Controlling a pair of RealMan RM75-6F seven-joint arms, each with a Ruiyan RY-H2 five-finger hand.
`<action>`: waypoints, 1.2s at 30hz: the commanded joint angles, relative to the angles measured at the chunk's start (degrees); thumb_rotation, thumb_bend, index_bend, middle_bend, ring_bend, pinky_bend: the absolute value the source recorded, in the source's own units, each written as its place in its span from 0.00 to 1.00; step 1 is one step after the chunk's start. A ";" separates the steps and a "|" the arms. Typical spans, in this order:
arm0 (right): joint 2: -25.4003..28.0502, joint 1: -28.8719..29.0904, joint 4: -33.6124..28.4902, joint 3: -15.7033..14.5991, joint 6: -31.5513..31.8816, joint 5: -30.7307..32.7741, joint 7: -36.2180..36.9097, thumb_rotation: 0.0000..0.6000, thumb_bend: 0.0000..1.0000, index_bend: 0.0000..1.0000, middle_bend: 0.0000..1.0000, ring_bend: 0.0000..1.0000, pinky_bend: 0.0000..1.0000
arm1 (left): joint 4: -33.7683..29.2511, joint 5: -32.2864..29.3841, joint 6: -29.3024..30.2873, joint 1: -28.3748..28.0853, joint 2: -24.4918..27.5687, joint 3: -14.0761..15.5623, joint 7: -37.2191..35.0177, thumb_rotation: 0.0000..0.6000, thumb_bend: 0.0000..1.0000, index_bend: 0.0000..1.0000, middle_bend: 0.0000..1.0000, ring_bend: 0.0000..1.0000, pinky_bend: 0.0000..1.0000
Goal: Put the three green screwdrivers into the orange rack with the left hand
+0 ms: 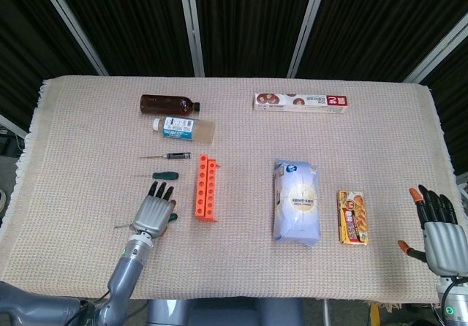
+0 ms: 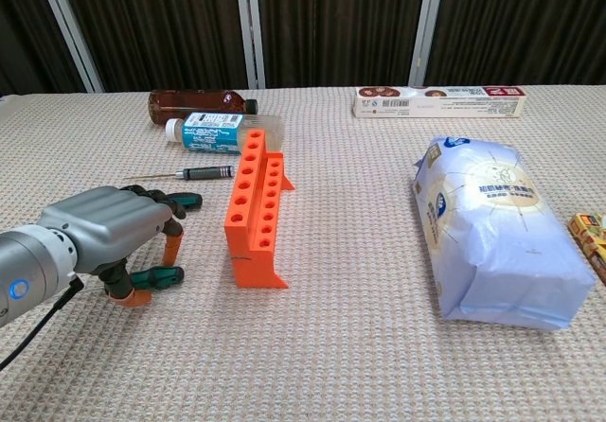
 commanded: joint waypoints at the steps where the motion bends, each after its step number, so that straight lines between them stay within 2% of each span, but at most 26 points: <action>1: -0.02 0.04 0.05 0.00 -0.07 -0.01 0.01 1.00 0.00 0.00 0.00 0.00 0.00 | 0.03 -0.34 0.29 -0.21 -0.02 0.19 0.07 1.00 0.26 0.43 0.07 0.00 0.00; 8: 0.04 -0.15 -0.07 -0.13 -0.04 0.09 -0.23 1.00 0.00 0.00 0.00 0.00 0.00 | 0.25 -1.08 0.10 -0.54 -0.09 0.48 -0.40 1.00 0.26 0.44 0.07 0.00 0.00; 14: 0.01 -0.26 -0.07 -0.15 -0.11 0.29 -0.24 1.00 0.00 0.00 0.00 0.00 0.00 | 0.33 -1.19 0.23 -0.76 -0.09 0.78 -0.70 1.00 0.32 0.46 0.07 0.00 0.00; 19: 0.01 -0.22 -0.17 -0.18 -0.21 0.21 -0.31 1.00 0.00 0.00 0.00 0.00 0.00 | -0.33 -1.25 0.33 -0.79 0.47 1.23 -0.95 1.00 0.32 0.46 0.07 0.00 0.00; 23: 0.03 -0.19 -0.20 -0.21 -0.30 0.17 -0.35 1.00 0.00 0.00 0.00 0.00 0.00 | -0.56 -1.10 0.55 -0.83 0.74 1.53 -1.22 1.00 0.34 0.50 0.09 0.00 0.00; 27: 0.01 -0.24 -0.10 -0.25 -0.36 0.21 -0.16 1.00 0.00 0.00 0.00 0.00 0.00 | -1.38 1.17 -0.35 -0.54 1.71 1.90 -4.12 1.00 0.41 0.60 0.15 0.02 0.00; 32: 0.05 -0.12 -0.05 -0.29 -0.50 -0.03 0.06 1.00 0.00 0.00 0.00 0.00 0.00 | -3.86 6.96 1.14 0.83 4.86 2.19 -9.13 1.00 0.42 0.65 0.19 0.04 0.00; 36: 0.00 -0.05 0.10 -0.26 -0.53 -0.14 0.29 1.00 0.00 0.00 0.00 0.00 0.00 | -7.03 13.92 1.24 3.03 9.77 2.10 -18.82 1.00 0.42 0.67 0.20 0.04 0.00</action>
